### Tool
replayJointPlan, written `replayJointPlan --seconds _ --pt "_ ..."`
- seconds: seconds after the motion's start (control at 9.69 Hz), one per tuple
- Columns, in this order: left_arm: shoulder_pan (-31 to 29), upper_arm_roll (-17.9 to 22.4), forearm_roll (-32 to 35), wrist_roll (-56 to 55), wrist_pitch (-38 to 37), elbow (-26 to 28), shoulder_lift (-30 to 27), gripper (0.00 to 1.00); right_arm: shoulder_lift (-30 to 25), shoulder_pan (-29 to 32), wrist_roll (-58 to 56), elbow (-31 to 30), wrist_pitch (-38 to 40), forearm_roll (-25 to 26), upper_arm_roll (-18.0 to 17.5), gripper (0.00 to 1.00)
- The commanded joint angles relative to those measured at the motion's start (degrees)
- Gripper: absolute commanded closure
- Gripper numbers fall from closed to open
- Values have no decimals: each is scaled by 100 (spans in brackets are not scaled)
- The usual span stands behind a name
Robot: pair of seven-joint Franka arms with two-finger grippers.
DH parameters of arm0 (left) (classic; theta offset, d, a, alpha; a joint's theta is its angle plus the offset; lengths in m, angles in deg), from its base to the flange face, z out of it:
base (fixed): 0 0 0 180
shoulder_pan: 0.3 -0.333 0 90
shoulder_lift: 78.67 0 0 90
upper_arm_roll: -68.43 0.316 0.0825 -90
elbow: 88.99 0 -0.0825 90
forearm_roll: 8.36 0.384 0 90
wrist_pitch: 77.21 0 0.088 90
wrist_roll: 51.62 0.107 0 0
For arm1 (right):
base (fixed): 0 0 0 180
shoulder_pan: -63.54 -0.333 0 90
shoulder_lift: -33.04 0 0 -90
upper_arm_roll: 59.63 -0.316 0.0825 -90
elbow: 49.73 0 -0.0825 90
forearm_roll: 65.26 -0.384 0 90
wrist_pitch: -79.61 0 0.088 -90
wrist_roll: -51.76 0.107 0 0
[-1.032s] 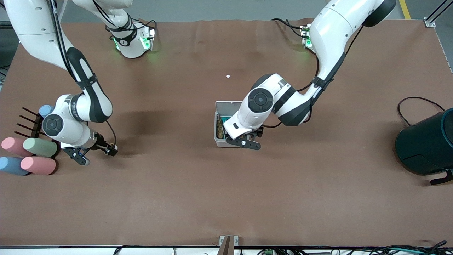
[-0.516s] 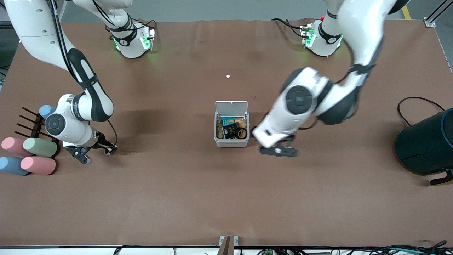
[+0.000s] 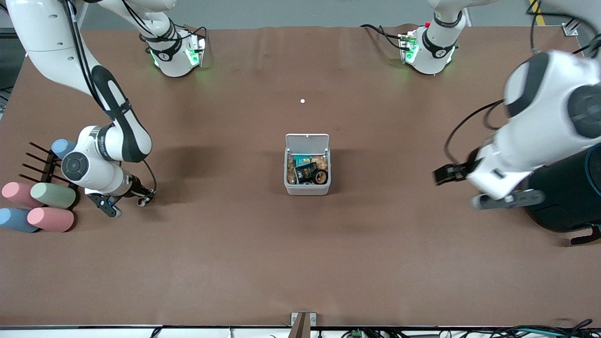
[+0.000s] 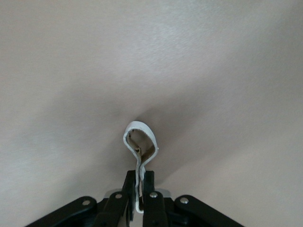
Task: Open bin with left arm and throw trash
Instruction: 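Grasp the white paper loop with the right gripper while the left gripper withdraws, then carry the paper loop over the bin and release it with the right gripper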
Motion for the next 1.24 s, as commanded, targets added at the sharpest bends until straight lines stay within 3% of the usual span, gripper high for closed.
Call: replayJointPlan --seconds 0.0,0.1,0.31,0.41,0.52,0.83,1.03,1.13 --pt "299 580 -121 405 -693 161 -833 0 -217 -418 1071 596 826 53 -77 100" --pt "658 1038 -130 617 -749 257 -1053 0 -218 -812 1799 1017 1142 9 -86 100" --pt "1143 1900 -426 829 -619 1237 -1834 0 -174 -1568 3529 1861 1488 -61 -86 100" --pt "1328 2069 -525 830 -322 1790 -2247 0 -174 -1929 4138 2170 1488 -271 -86 100" --pt "1356 2097 -517 856 -136 2013 -2381 0 -174 -2367 4623 2425 1488 -664 -86 100" --pt "1400 2150 -604 865 330 1972 -2435 0 79 -3415 6179 3234 1471 -862 -86 99" --pt "1375 2307 -675 865 140 1884 -2427 0 291 -3996 6271 3254 1462 -888 -77 99" --pt "1357 2317 -684 865 -114 1544 -2209 0 379 -4128 6271 3254 1471 -897 -95 99"
